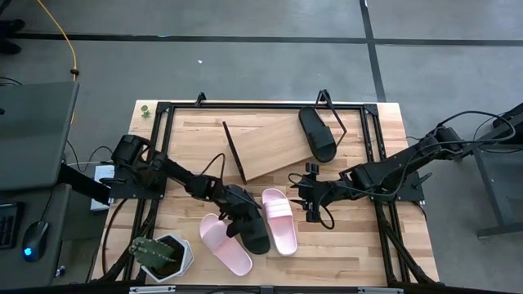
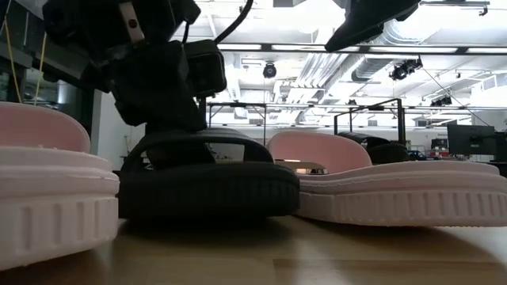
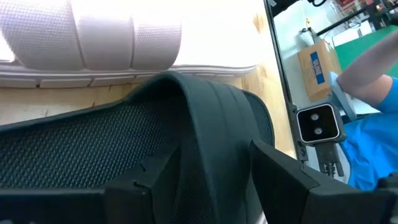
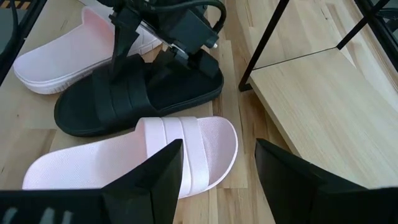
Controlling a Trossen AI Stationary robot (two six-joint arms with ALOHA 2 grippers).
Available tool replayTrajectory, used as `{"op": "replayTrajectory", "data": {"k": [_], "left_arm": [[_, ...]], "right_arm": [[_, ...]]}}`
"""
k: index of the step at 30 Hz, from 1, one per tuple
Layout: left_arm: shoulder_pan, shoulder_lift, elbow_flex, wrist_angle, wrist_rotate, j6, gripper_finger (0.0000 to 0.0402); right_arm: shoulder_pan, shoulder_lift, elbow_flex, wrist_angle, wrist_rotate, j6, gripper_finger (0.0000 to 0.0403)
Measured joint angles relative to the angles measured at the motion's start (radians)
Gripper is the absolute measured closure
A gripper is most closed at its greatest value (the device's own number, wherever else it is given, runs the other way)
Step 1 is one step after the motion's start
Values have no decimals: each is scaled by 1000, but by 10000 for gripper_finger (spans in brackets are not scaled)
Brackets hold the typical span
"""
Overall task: Pick and place slides into the shelf
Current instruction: Put the black slipper on the shelf
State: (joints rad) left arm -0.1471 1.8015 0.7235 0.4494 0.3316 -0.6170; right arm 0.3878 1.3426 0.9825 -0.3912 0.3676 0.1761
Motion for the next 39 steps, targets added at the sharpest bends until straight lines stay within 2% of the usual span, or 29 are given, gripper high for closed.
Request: {"op": "replayTrajectory", "data": {"k": [22,26,34,36,39], "left_arm": [[0,0,0,1,-1,23,227],[0,0,0,4,1,38,262],[2,-1,0,11,22,46,386],[2,-1,0,15,22,52,393],[2,-1,0,19,22,53,379]], "right_arm": [[0,0,0,0,9,-1,213],[0,0,0,0,9,-1,213],[-1,0,0,0,12,-1,213],[-1,0,0,0,23,-1,213],[-1,0,0,0,34,-1,213]]}}
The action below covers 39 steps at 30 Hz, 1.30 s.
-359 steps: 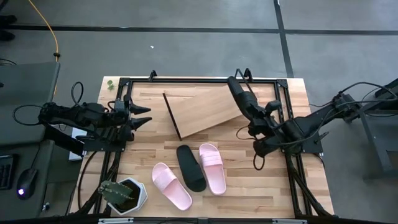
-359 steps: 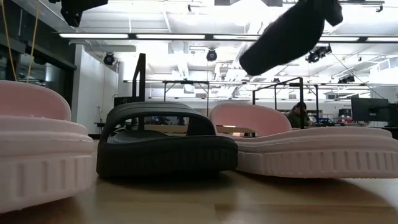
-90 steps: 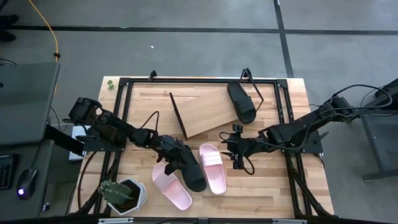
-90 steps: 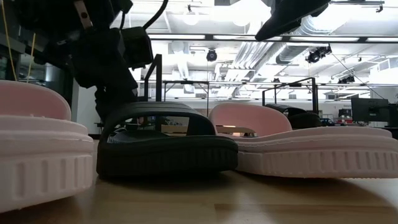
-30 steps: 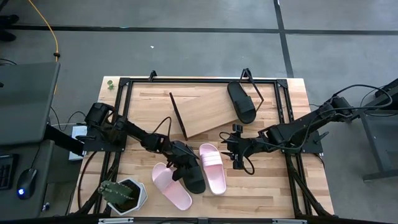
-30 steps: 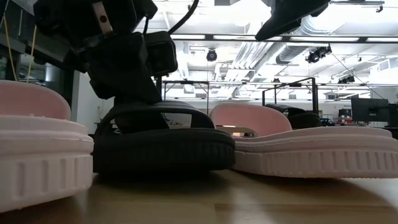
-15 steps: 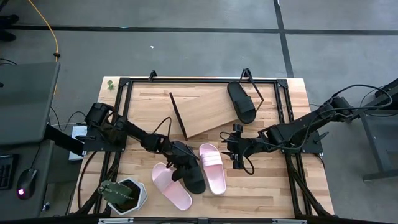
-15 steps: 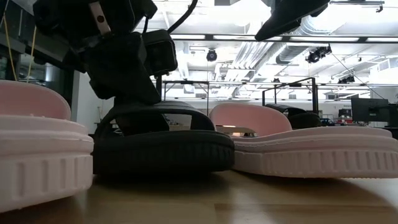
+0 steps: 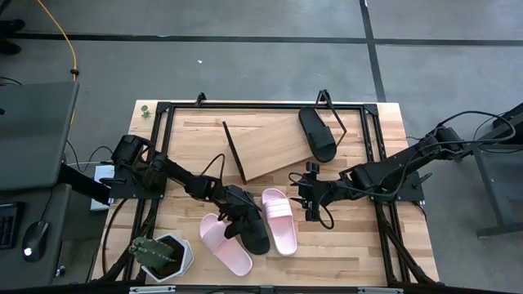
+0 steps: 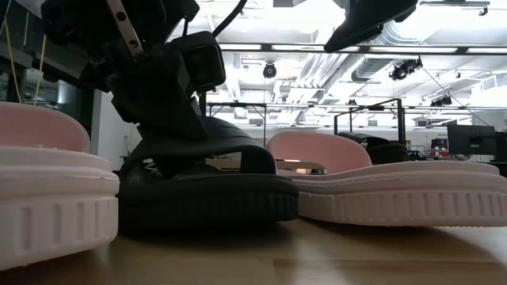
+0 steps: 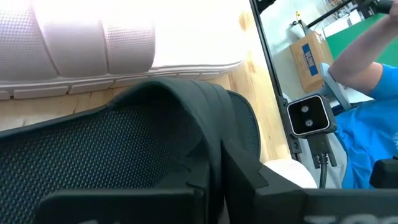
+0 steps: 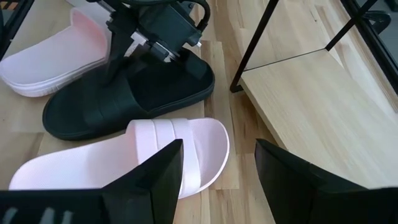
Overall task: Pick and place slides into the shelf
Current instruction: Put the black slipper on the shelf
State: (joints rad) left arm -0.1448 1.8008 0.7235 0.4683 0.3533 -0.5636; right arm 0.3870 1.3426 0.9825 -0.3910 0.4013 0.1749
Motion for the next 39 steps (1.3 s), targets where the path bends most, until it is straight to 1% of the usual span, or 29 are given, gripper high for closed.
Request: {"op": "replayTrajectory", "data": {"k": [3,9,15,22,26,29,31,39], "left_arm": [[0,0,0,0,0,0,374],[0,0,0,2,0,1,396],[0,0,13,1,24,-5,383],[0,0,53,0,47,-8,396],[0,-1,56,-1,65,-9,393],[0,-16,55,-11,89,1,386],[0,-40,56,-48,99,14,386],[0,-148,55,-144,65,66,397]], "right_arm": [[0,0,0,0,1,0,213],[0,0,0,0,1,0,213],[0,0,0,0,1,-6,213],[0,0,0,0,1,-19,213],[0,0,0,0,1,-19,213],[0,0,0,1,1,-24,213],[0,0,0,1,1,-26,213],[13,0,0,1,30,-66,213]]}}
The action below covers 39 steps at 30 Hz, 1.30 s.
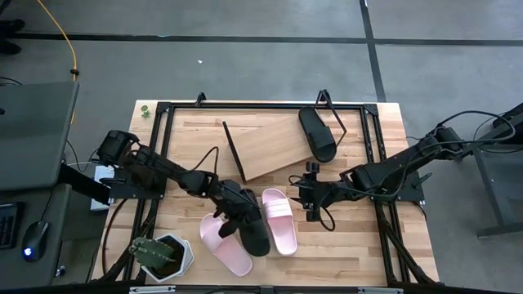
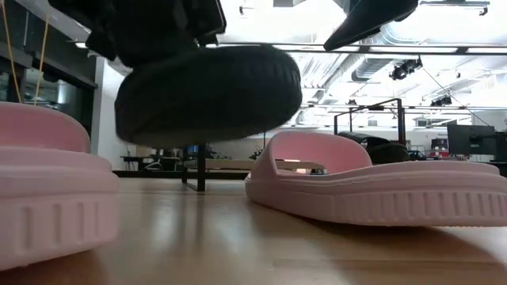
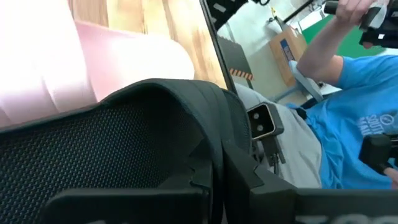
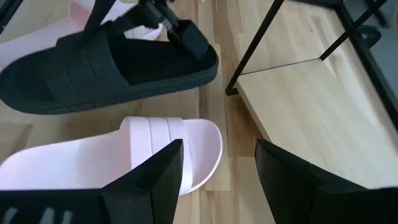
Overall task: Pick and place slides into the shelf
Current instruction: Put the black slipper on the shelf
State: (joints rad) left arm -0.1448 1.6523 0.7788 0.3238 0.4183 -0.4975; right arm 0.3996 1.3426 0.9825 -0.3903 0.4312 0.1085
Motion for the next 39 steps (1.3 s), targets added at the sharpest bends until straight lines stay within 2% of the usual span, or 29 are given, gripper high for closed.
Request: {"op": "replayTrajectory", "data": {"k": [6,16,22,30,39], "left_arm": [[0,-77,0,-28,-27,21,385],[0,-168,0,-91,-65,49,389],[0,-219,0,-122,-90,71,385],[0,-237,0,-127,-97,75,389],[1,-271,0,-172,-124,88,383]], "right_arm": [[55,0,28,-4,102,-65,213],[193,0,64,-3,381,-220,213],[233,10,64,37,482,-300,213],[243,149,84,193,535,-553,213],[278,365,277,149,578,-624,213]]}}
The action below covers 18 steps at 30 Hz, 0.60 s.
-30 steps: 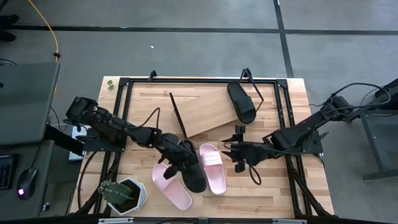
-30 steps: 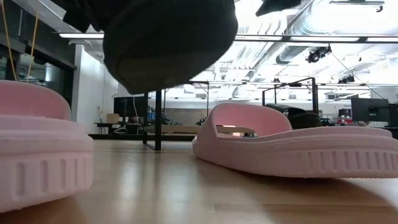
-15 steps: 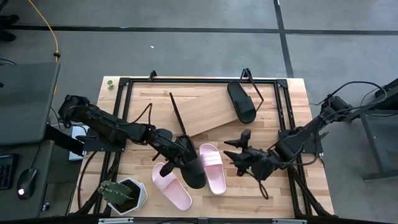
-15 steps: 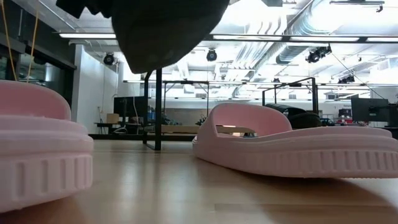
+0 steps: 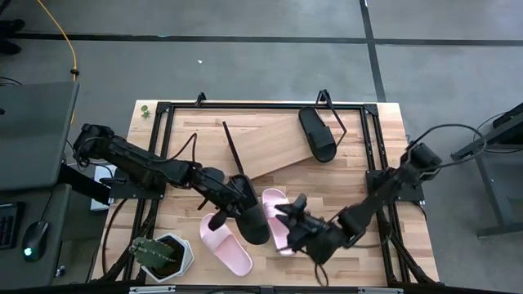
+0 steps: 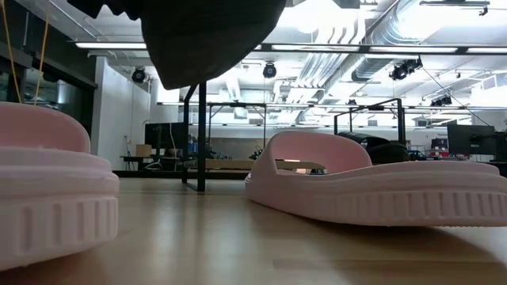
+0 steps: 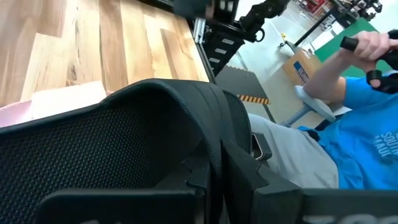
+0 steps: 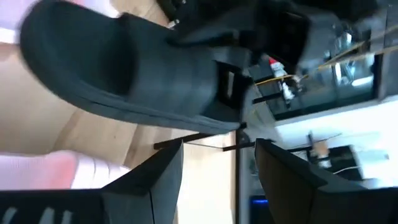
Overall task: Pick and place slides into the shelf
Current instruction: Put the black slipper on the shelf
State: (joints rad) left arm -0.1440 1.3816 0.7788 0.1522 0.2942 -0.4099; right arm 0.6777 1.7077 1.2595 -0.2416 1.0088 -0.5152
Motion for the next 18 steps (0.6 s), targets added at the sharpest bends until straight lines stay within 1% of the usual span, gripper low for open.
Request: {"op": "replayTrajectory", "data": {"k": [5,9,13,15,18], "left_arm": [[0,-22,0,-14,1,22,383],[0,-40,0,-21,1,40,383],[0,-59,-1,-38,-6,45,383],[0,-66,2,-22,-14,55,383],[0,-91,0,-41,-18,63,383]], "right_arm": [[34,117,136,-81,101,-63,213],[47,173,227,-106,170,-71,213],[47,189,274,-106,152,-69,213],[47,190,276,-116,134,-69,213],[50,191,276,-141,111,-60,213]]}}
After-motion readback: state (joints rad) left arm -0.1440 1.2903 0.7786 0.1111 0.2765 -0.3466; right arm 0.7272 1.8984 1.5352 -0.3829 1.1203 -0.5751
